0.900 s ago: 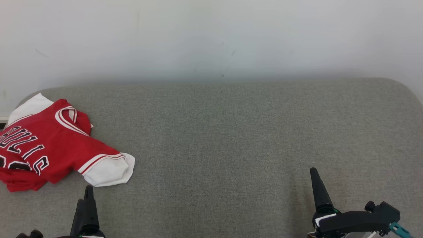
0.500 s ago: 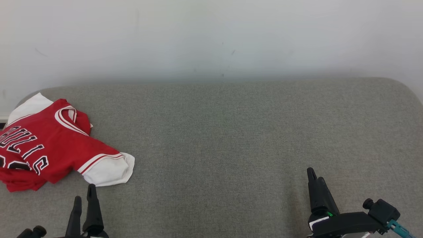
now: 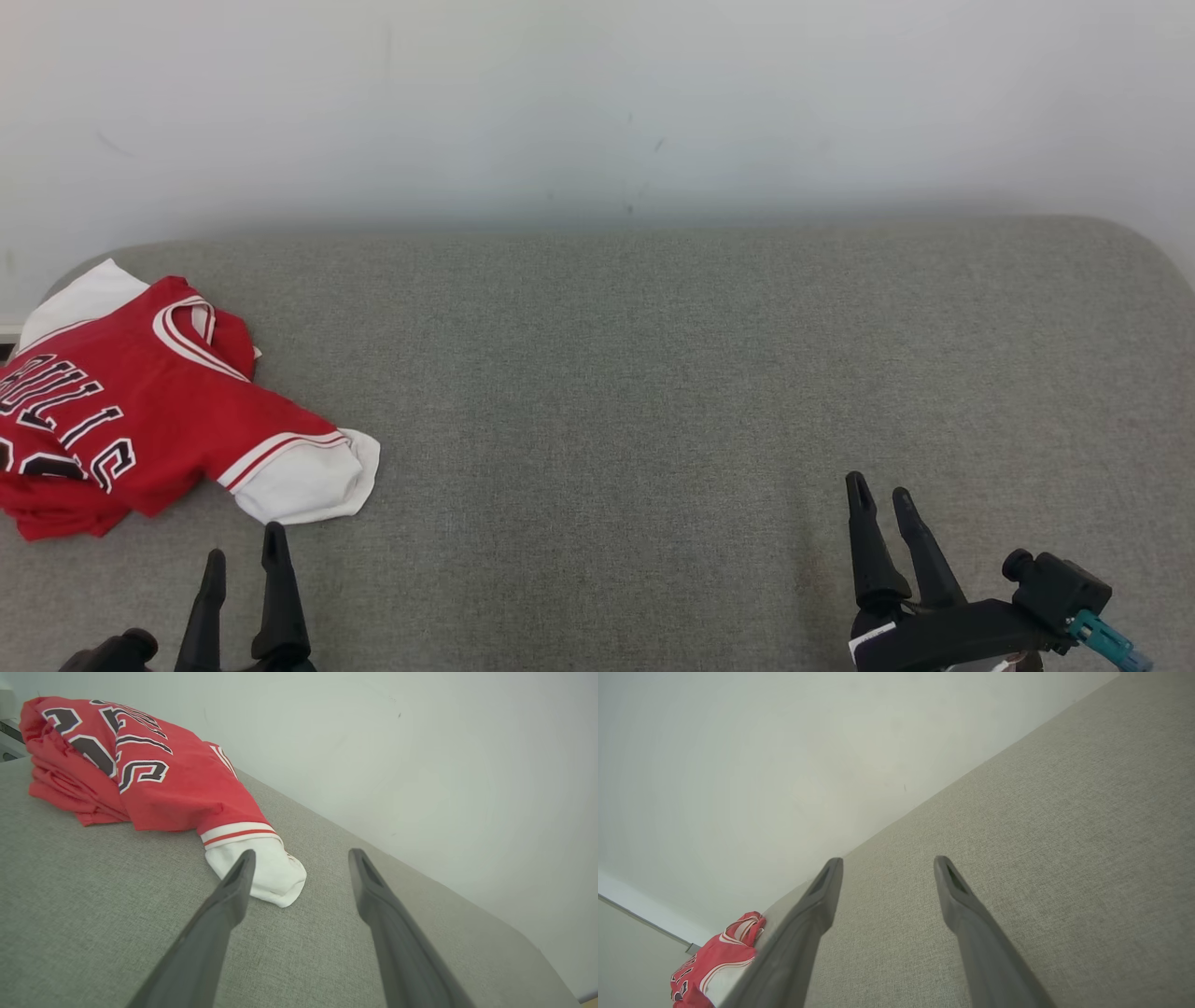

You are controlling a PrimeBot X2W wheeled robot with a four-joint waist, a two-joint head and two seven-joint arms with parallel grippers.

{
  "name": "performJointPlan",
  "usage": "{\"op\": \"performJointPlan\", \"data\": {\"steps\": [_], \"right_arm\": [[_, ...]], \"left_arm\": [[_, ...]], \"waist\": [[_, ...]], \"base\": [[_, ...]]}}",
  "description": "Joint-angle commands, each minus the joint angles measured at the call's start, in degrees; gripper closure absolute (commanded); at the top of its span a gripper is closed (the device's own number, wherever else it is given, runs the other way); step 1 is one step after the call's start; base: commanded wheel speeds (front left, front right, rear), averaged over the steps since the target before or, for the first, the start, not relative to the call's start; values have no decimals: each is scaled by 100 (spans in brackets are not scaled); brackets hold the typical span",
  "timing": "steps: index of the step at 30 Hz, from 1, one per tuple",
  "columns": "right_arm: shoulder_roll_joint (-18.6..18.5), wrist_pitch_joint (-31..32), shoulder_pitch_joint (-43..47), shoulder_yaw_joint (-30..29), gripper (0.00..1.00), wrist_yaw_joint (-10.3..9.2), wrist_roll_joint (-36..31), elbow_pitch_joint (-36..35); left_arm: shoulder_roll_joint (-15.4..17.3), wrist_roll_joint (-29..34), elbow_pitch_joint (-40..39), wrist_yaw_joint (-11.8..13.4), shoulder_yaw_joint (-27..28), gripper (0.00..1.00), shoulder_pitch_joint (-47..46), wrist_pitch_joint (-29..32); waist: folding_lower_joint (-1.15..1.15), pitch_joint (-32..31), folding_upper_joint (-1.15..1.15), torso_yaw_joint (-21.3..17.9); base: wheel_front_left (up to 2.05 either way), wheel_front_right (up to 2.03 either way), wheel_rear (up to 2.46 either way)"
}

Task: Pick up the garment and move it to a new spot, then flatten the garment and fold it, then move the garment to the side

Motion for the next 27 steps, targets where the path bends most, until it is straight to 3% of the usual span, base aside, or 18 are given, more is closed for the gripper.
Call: {"op": "performJointPlan", "data": {"steps": [1,27], "right_arm": [[-2,-59,-17,22,0,-7,-193,-81],[0,-396,52,23,0,-9,-1693,-43]], "left_arm": [[32,225,-76,9,-5,0,-10,-69],[42,1744,-112,-132,88,0,95,-410]], "waist": [[0,5,0,1],[0,28,0,2]], "base": [[0,0,0],[0,0,0]]}}
